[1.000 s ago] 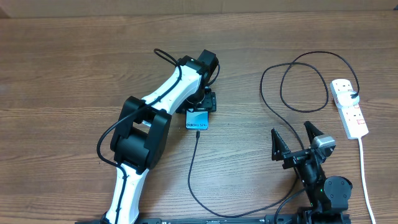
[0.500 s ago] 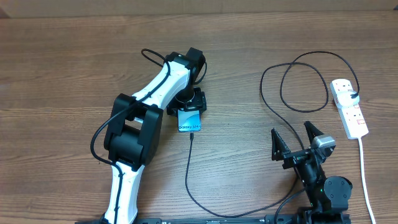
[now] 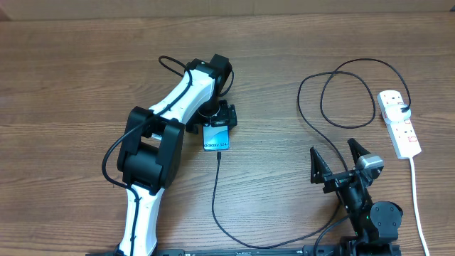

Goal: Plug charger to phone and switch on socket

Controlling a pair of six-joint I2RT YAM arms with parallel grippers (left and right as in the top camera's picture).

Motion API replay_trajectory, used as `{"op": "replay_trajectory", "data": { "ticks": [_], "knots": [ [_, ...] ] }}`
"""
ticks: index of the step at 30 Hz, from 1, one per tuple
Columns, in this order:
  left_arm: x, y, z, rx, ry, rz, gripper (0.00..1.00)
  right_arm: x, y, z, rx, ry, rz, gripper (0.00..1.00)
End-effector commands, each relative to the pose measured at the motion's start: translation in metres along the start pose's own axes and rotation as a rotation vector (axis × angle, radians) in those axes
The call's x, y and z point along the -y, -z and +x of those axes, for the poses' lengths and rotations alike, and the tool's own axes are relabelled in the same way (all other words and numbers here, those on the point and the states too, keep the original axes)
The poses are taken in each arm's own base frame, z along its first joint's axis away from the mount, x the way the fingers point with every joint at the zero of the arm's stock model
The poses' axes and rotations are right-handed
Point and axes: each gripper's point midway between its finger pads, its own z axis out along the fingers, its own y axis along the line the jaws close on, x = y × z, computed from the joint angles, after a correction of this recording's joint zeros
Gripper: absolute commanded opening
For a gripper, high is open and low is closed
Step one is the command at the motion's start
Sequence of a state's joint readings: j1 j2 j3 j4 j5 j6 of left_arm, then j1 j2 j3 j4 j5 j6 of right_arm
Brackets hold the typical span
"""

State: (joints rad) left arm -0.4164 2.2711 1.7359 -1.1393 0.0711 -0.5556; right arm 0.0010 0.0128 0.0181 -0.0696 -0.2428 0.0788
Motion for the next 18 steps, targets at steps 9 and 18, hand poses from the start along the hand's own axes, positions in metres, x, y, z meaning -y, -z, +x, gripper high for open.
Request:
{"op": "replay_trajectory", "data": {
  "ticks": [9,18],
  "knots": [
    [-0.0228,-0.0346,0.0029,-0.030,0.022,-0.115,1.00,0.0009,-0.0001,0.0014,0.005,0.003,0.005,1.00],
    [-0.0228,-0.0346,0.0029,-0.030,0.023,-0.115,0.92,0.0009,-0.0001,0.0014,0.005,0.003,0.005,1.00]
  ]
}}
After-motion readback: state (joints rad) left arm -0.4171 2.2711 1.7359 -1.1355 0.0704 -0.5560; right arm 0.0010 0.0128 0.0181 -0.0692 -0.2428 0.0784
